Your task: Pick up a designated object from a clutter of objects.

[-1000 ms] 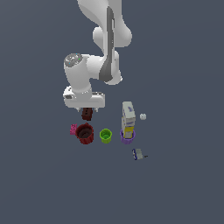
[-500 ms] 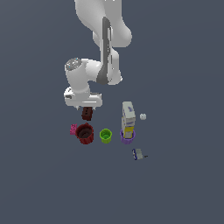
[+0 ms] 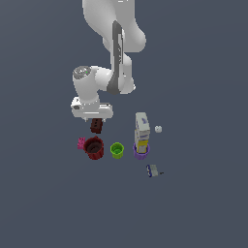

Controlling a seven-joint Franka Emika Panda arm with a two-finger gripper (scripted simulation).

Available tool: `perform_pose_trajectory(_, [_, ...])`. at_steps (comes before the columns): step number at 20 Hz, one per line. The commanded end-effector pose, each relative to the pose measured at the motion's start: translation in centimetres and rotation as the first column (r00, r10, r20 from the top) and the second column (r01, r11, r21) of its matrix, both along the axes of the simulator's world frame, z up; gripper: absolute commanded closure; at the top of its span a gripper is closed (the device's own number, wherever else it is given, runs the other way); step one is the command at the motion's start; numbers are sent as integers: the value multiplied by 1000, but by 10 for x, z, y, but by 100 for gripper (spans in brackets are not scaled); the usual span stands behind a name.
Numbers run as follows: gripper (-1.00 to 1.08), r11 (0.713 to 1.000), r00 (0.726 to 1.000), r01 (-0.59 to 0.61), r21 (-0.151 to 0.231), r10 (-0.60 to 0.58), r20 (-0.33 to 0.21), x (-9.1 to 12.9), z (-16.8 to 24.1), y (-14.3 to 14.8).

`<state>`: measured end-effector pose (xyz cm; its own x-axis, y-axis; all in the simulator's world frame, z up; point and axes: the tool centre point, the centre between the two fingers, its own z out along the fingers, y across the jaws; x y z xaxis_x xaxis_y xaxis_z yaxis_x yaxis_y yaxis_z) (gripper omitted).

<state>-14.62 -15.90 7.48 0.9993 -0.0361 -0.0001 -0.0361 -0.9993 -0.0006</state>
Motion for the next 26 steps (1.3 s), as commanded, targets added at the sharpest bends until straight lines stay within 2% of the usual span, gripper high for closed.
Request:
perform_pose_trajectory(1, [-92,1000,1000,0,0,0,-1,0,-5,0])
perform_pose_trajectory(10, [-92,1000,1000,0,0,0,0,-2,-38,0])
perform_pose_trajectory(17, [-92,1000,1000,0,0,0,0,-1,-48,0])
perform_pose_trajectory(18, [108,1000,1000,0,0,0,0,-1,-48,0])
perform_pose_trajectory(26, [108,1000,1000,0,0,0,0,-1,-48,0])
